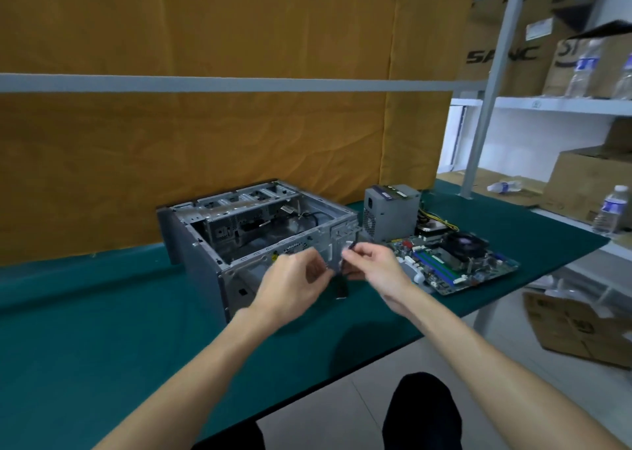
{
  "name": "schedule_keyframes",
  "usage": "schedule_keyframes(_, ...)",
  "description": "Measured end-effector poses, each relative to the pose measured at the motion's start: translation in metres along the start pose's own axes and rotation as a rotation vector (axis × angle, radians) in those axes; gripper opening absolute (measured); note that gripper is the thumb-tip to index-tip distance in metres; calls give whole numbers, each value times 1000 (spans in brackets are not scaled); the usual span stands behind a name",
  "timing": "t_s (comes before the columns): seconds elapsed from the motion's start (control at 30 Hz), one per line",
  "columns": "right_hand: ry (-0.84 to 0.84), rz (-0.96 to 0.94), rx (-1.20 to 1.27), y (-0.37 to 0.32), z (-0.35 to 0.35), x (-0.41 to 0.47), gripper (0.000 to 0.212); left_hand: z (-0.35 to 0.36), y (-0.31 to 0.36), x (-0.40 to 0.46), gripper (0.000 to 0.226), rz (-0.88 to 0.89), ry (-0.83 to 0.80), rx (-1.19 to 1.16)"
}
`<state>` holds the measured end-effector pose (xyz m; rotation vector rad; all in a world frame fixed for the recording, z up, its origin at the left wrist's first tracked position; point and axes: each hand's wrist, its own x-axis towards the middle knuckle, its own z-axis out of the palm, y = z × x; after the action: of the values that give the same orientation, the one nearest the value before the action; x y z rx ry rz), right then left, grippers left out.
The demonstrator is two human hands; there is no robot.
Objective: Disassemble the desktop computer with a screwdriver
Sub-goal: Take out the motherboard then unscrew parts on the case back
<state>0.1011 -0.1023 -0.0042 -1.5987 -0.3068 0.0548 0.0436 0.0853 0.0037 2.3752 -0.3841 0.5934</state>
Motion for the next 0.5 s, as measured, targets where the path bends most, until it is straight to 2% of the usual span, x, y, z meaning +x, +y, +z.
schedule_keyframes(0.03, 48, 41, -2, 0, -15, 12, 13, -1, 1, 13, 16, 70, 57, 85)
schedule_keyframes(0.1, 129, 78, -160, 5, -46, 38, 20, 0, -4, 44, 13, 141, 120, 197)
schedule_keyframes(0.17, 180, 86, -440, 17, -71, 67, 21, 10, -15, 77, 20, 90, 46, 306)
schedule_keyframes(0.23, 155, 81, -723, 28, -87, 94, 22, 20, -27, 110, 41, -6, -127, 382)
schedule_keyframes(0.3, 60, 132, -975, 39, -97, 120, 26, 25, -39, 134, 46, -43, -253, 313)
schedule_keyframes(0.4, 4, 196, -1177, 51, -101, 155, 26, 28, -56, 150, 38, -70, -339, 118)
schedule_keyframes(0.5, -36, 206, -1267, 61, -102, 176, 3, 29, -69, 150, 37, -82, -319, 3)
